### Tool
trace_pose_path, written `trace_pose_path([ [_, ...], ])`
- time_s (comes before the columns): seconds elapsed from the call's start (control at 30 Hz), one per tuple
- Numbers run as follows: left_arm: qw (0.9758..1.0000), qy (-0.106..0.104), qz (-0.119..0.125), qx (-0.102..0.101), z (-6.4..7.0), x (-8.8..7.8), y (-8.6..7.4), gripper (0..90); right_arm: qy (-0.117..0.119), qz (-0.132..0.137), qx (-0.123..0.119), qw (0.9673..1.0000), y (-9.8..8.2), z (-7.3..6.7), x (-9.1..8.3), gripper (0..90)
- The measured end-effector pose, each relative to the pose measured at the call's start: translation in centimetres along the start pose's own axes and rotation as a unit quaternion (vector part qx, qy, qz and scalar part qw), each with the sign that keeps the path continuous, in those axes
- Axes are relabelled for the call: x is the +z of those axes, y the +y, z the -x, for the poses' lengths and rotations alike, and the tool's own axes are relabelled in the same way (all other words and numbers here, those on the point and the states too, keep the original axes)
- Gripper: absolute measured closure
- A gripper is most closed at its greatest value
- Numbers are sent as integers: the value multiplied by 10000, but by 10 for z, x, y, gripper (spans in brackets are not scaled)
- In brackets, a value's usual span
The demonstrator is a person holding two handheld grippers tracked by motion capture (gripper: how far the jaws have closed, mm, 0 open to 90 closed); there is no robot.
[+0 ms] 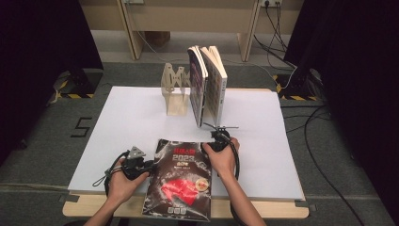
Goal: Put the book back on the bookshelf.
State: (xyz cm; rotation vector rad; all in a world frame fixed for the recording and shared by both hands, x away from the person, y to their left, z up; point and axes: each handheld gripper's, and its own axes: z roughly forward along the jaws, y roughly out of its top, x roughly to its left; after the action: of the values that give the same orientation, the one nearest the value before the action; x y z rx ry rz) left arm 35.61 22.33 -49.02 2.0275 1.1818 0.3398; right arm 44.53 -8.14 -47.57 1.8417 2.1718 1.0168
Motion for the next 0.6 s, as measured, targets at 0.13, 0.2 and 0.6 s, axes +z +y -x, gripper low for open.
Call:
trace_pose_path([
  [0.13, 10000, 15, 3, -1, 0, 0, 0, 718, 77, -47, 139, 9999, -3, -3, -3, 503],
  [0.2, 10000, 14, -4, -9, 1, 0, 0, 718, 18, -20, 18, 10000, -4, -5, -5, 502],
  [0.6, 10000, 41, 3, 15, 1, 0, 0, 718, 392, 112, 293, 9987, -3, -6, -14, 529],
])
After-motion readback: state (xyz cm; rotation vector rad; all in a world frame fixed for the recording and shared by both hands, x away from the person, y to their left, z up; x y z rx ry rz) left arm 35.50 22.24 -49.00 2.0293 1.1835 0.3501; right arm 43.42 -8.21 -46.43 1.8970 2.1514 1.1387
